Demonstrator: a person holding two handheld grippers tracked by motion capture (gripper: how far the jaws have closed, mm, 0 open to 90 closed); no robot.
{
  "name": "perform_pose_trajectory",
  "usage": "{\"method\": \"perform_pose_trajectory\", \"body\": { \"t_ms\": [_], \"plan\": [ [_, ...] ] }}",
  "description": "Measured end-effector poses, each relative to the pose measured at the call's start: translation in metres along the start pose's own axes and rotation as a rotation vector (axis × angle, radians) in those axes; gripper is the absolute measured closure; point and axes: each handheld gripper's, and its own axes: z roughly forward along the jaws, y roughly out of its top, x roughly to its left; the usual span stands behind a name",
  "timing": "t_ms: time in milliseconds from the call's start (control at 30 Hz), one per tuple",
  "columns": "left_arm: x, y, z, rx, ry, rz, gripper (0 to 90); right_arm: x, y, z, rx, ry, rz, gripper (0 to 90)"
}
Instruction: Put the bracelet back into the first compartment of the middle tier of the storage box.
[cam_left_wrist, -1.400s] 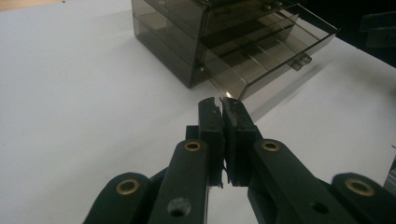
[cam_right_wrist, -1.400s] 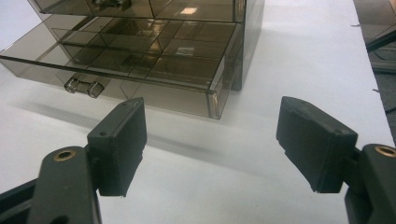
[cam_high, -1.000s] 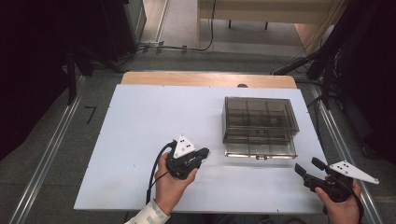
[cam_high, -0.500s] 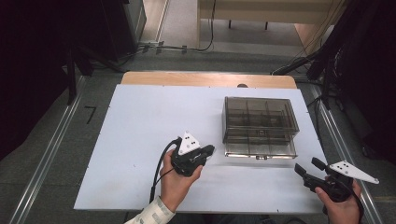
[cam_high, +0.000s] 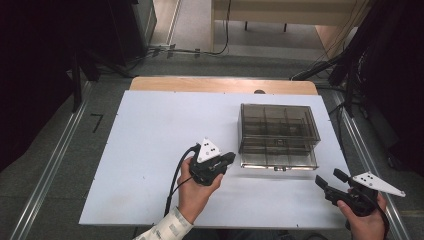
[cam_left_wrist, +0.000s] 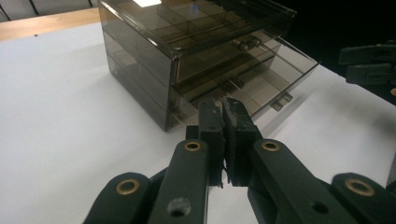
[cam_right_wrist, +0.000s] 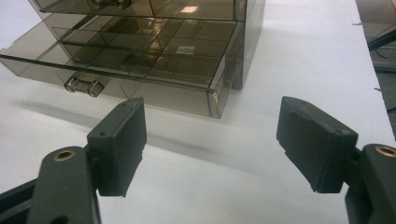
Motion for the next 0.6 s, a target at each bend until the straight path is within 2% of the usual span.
{"method": "perform_pose_trajectory", "body": {
  "t_ms": [600],
  "plan": [
    [-0.005, 0.012, 0.01, -0.005, -0.01, 0.013, 88.1, 0.0, 0.0, 0.0, 0.0, 0.002, 0.0, 22.7]
  ]
}}
